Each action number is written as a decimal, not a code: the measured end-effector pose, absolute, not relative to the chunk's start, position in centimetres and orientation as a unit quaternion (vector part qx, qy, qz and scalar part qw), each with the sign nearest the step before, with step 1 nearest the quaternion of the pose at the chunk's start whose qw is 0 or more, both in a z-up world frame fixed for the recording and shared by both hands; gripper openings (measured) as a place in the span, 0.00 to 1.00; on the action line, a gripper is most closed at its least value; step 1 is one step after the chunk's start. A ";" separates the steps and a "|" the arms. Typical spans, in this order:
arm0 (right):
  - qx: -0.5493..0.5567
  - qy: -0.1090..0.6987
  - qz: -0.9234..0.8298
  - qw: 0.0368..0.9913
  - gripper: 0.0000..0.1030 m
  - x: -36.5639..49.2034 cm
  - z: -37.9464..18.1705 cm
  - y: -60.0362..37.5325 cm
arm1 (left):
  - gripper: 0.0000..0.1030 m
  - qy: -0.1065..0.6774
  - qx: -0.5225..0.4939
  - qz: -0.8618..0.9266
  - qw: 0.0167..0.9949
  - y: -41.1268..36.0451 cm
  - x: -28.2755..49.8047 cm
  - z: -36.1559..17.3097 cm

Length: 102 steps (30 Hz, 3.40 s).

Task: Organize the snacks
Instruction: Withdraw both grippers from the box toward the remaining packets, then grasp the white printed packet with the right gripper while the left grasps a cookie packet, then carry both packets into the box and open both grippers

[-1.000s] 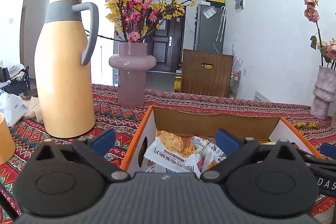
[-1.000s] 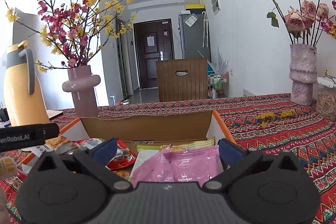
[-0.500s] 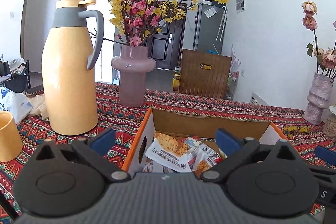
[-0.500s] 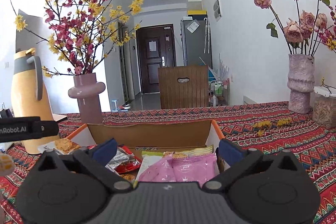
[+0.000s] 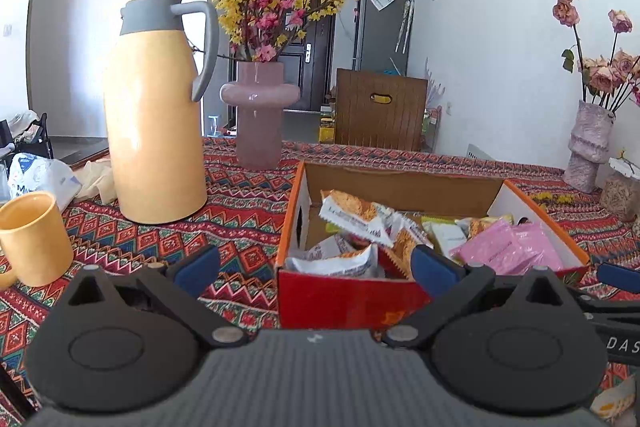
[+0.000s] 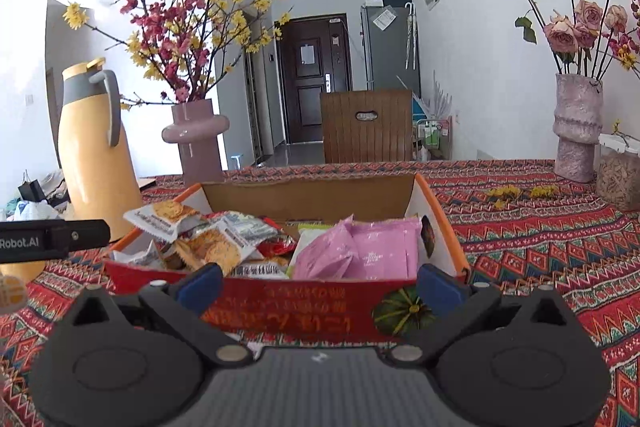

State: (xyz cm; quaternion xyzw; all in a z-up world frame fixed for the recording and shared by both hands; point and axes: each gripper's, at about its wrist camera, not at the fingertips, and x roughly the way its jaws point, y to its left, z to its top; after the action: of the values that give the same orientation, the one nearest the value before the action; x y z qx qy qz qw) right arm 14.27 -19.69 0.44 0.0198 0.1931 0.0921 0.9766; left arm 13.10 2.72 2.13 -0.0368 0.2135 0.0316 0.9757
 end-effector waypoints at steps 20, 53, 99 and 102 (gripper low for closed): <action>-0.016 0.321 0.096 0.942 1.00 15.8 -4.0 -17.0 | 1.00 0.286 -0.046 0.040 0.956 6.0 13.3 -3.3; 0.024 0.260 0.020 0.965 0.43 14.8 -3.1 -24.1 | 1.00 0.310 -0.032 0.048 0.949 5.0 13.9 -3.1; 0.066 0.226 0.034 0.971 0.44 14.2 -3.8 -25.5 | 0.57 0.378 0.002 -0.027 0.925 -4.4 17.4 -3.5; 0.065 0.215 0.038 0.974 0.44 13.6 -3.7 -25.5 | 0.57 0.365 0.003 -0.036 0.930 -4.4 16.5 -2.8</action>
State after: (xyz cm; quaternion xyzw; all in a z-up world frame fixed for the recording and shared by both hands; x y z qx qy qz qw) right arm 13.62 -25.52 -3.67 0.0649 0.2148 0.0379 0.9738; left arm 16.49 -4.39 -2.78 0.0031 0.3647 -0.0361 0.9304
